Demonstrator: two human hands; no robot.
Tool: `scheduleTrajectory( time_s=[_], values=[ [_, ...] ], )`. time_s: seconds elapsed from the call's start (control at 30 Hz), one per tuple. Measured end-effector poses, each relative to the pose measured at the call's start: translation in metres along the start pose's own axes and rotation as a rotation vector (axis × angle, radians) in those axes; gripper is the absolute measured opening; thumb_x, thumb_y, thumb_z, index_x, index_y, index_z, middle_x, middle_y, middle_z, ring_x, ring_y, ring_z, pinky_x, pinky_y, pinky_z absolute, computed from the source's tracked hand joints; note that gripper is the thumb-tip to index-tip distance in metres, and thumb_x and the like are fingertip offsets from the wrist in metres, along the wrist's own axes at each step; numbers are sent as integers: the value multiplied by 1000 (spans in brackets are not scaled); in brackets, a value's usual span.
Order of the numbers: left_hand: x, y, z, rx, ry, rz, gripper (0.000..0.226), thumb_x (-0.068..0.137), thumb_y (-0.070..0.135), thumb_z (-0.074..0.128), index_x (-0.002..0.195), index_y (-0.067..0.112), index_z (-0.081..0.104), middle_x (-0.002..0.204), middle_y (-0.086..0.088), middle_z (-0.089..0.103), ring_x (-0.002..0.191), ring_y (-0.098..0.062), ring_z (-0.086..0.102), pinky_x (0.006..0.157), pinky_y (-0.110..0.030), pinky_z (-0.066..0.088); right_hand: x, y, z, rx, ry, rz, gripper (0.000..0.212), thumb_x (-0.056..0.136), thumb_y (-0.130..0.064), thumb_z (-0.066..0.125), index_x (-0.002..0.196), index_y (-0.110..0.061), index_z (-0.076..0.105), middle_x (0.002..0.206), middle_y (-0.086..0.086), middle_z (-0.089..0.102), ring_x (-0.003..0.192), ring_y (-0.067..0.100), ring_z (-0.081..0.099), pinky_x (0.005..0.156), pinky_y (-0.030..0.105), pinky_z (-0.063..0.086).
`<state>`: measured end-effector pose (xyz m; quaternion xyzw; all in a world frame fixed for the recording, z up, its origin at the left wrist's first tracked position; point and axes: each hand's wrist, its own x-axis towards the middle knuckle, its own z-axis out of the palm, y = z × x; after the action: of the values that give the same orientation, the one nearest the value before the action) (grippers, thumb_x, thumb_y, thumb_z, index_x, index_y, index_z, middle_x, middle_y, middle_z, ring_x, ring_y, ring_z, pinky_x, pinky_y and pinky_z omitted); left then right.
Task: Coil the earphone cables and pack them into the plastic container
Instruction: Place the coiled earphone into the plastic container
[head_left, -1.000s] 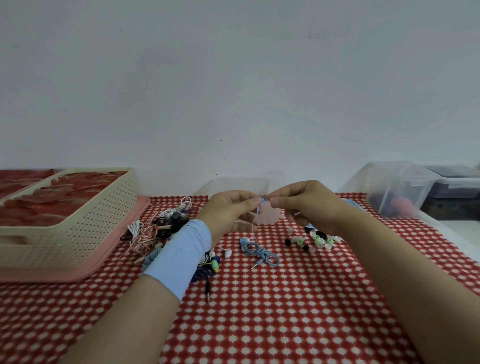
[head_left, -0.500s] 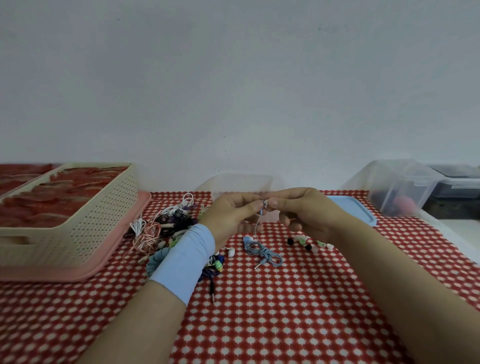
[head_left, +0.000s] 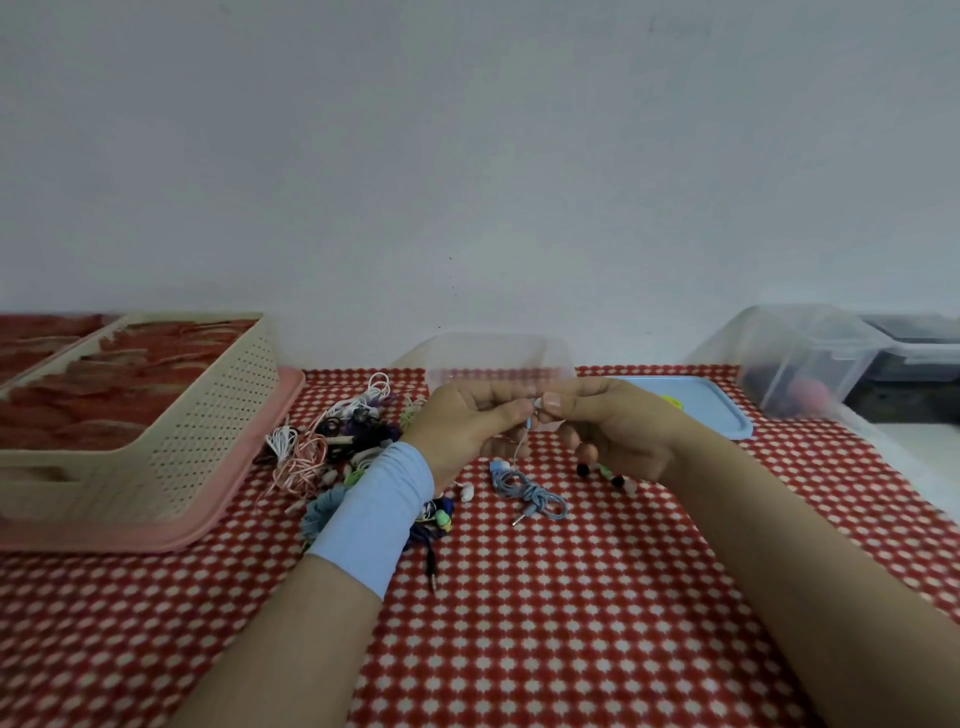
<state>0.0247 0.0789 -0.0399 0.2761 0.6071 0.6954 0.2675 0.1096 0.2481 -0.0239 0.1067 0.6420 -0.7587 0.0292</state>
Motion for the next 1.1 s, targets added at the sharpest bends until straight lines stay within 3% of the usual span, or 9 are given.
scheduleTrajectory(
  time_s=[0.07,0.2,0.43,0.67,0.77,0.93,1.1],
  values=[
    [0,-1,0,-21,-5,0,11,90,3,65,93,8,74,83,-12,70,68,-15,64,59,-26,56,1,0,1,29,-13,13,19,77,-16,71,94,-8,73,77,1,70,46,6,55,36,15,40],
    [1,-2,-2,-30,-16,-3,11,90,4,64,95,5,73,84,-13,70,68,-15,64,59,-26,56,1,1,1,83,-29,21,7,79,-14,70,81,-12,76,77,3,71,46,6,56,36,16,42],
    [3,-3,-3,-26,28,-20,10,88,3,66,96,1,73,83,-14,68,66,-16,64,59,-27,57,-3,-5,-1,62,14,42,23,78,-14,70,97,-1,74,81,5,75,48,7,57,36,17,43],
    [2,-3,-3,-20,28,-15,10,88,4,67,94,5,75,86,-16,69,71,-18,65,61,-28,56,-6,-8,0,14,12,31,15,94,-8,62,87,-5,75,80,4,73,48,7,55,37,17,44],
    [1,-4,-3,-28,13,-12,10,89,4,67,93,7,75,87,-16,70,71,-19,65,61,-29,56,-8,-8,0,-1,3,20,15,91,-9,65,83,-8,78,81,5,73,49,8,55,38,18,44],
    [0,-3,0,5,28,5,10,87,1,67,95,2,73,79,-12,70,65,-16,64,60,-29,57,-9,-7,2,-35,53,0,10,92,-5,65,94,-3,75,76,8,72,48,10,57,37,19,46],
    [-1,-2,2,-42,34,5,9,88,2,66,92,4,74,82,-12,71,70,-17,65,60,-27,57,-10,-8,1,-5,49,-16,11,82,-10,71,88,-4,78,71,6,70,52,10,62,40,20,50]
  ],
)
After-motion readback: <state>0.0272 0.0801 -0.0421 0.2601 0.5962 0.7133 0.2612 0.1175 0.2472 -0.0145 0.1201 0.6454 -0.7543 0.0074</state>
